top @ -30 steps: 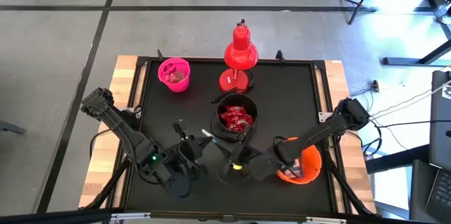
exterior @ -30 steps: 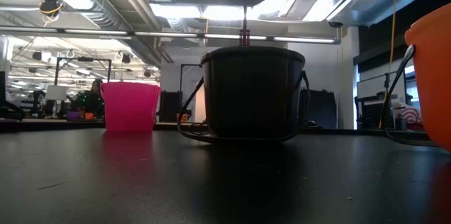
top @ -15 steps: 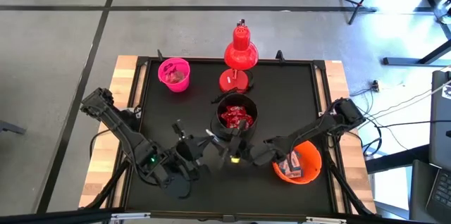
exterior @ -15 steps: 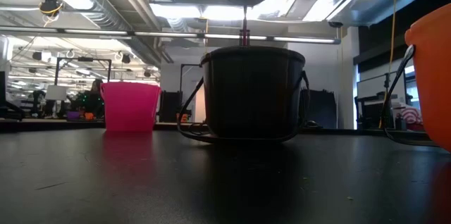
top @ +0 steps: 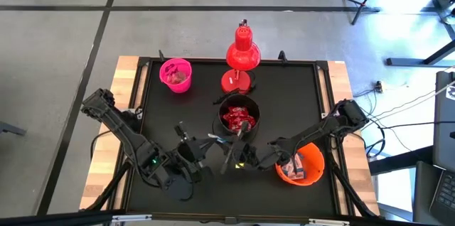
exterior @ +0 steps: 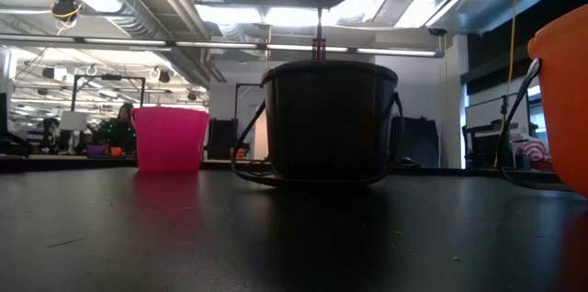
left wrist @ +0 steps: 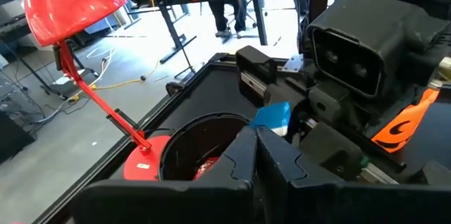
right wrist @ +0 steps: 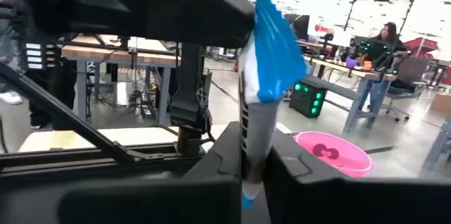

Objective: Organize candy in baskets
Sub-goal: Put the white chocolate into the orange bucket

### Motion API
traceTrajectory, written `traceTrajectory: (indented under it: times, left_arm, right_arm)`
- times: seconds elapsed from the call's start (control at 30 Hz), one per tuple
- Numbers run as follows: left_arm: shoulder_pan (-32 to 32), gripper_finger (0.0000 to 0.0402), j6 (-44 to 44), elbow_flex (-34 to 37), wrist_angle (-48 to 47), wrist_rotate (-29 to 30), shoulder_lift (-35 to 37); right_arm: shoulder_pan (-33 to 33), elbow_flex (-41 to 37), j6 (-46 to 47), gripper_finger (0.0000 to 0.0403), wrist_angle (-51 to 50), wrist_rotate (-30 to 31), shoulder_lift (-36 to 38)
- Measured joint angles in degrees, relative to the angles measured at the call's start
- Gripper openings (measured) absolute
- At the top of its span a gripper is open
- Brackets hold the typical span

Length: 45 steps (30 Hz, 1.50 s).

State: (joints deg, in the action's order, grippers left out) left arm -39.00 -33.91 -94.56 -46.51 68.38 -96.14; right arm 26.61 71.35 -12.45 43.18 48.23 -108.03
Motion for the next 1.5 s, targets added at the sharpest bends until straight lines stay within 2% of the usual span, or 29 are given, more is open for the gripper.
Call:
traceTrajectory:
  times: [0.1, 0.23, 0.3, 0.43, 0.53, 0.73, 0.9, 1.03, 1.13, 1.23, 1.37, 1.5]
  left_arm:
    - [-0.1, 0.0000, 0.1, 0.0, 0.1, -0.1, 0.0]
    - [-0.3, 0.0003, 2.7, 0.0, 0.2, -2.0, 0.0]
    - [-0.4, 0.0010, 5.5, 0.0, 0.3, -3.7, 0.3]
    - [-1.2, 0.0027, 8.9, 0.0, 0.3, -5.0, 3.2]
    - [-2.0, 0.0038, 10.5, 0.0, 0.3, -3.8, 6.4]
    - [-3.5, 0.0042, 10.6, 0.0, 0.0, -4.3, 10.8]
    - [-2.8, 0.0043, 11.2, 2.1, -1.2, -15.0, 9.0]
    - [0.2, 0.0043, 14.8, 8.4, -0.2, -21.8, 4.6]
    - [3.3, 0.0047, 16.5, 12.0, 1.4, -28.7, 1.6]
    - [8.1, 0.0068, 17.5, 14.9, 5.3, -36.8, -1.7]
    - [13.7, 0.0114, 23.2, 17.3, 14.5, -47.3, -6.5]
    - [17.8, 0.0160, 26.7, 17.4, 16.6, -53.4, -11.3]
  right_arm:
    - [0.0, 0.0, -0.2, 0.0017, -0.5, -1.1, 0.0]
    - [0.3, 0.0, -1.0, 0.0052, -1.2, 0.0, 0.0]
    - [1.2, 0.0, -3.5, 0.0056, -1.7, 2.1, 0.1]
    - [4.4, 0.0, -9.6, 0.0032, -2.6, 6.5, 2.2]
    - [7.0, 0.0, -10.5, 0.0006, -6.3, 7.2, 5.0]
    - [11.3, 0.0, -9.0, 0.0015, -16.5, 7.9, 10.4]
    - [16.6, 0.0, -7.5, 0.0016, -25.5, 13.1, 13.7]
    - [20.4, 0.0, -7.3, 0.0016, -26.4, 19.1, 16.3]
    - [22.2, 0.1, -7.3, 0.0017, -26.3, 21.1, 17.8]
    - [23.0, 0.1, -7.2, 0.0017, -26.3, 21.3, 18.4]
    - [23.0, 0.1, -5.5, 0.0017, -26.7, 19.8, 18.8]
    - [22.9, 0.0, -5.0, 0.0017, -27.4, 19.7, 18.8]
